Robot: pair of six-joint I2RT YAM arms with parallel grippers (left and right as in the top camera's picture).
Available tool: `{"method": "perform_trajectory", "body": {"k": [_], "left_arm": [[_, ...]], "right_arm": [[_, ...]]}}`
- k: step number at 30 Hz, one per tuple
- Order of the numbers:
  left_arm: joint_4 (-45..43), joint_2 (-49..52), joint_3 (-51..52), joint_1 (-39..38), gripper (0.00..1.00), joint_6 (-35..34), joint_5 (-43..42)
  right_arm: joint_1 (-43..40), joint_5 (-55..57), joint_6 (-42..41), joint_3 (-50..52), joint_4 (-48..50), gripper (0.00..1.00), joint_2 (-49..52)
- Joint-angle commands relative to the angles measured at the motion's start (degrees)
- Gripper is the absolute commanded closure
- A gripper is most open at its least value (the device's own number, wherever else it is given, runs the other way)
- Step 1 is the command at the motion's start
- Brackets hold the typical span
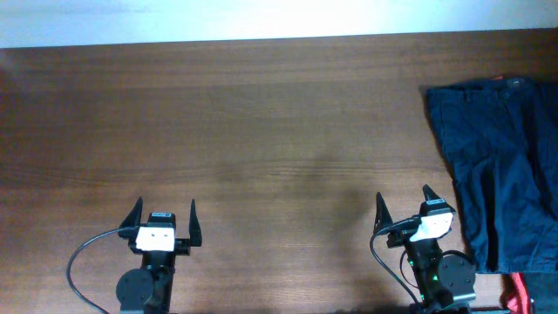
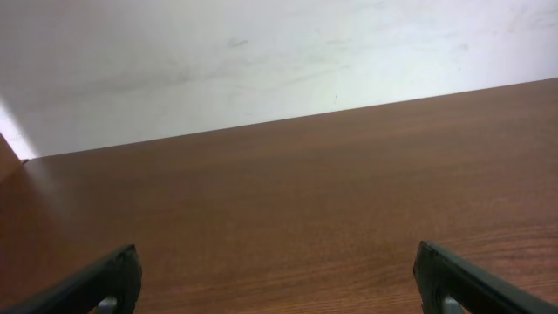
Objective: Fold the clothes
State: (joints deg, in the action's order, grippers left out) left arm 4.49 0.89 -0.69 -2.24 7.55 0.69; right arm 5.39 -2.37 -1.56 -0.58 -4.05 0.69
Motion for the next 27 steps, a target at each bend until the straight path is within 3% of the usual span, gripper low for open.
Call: {"method": "perform_trajectory", "body": {"k": [1,17,20,27], "left_arm": [[0.26,-0.59,0.15,-0.17,0.01,0.94,0.59],[0.26,-0.59,0.15,-0.17,0.01,0.94,0.59],[0.26,-0.59,0.15,-0.17,0.01,0.94,0.59],[0.26,-0.59,0.15,-0.17,0.01,0.94,0.61]], "right_arm": [[-0.26,1.14,-0.66,0.26,-0.44,0.02,-0.33],[-0.26,2.99,-0.79,0.26,-0.5,0.01,-0.33],[-0.26,3.02,-4.33,0.2,0.33,0.02,-0.33],[-0.26,2.4,-6.1,-6.84,0.59,0.02,-0.33]]}}
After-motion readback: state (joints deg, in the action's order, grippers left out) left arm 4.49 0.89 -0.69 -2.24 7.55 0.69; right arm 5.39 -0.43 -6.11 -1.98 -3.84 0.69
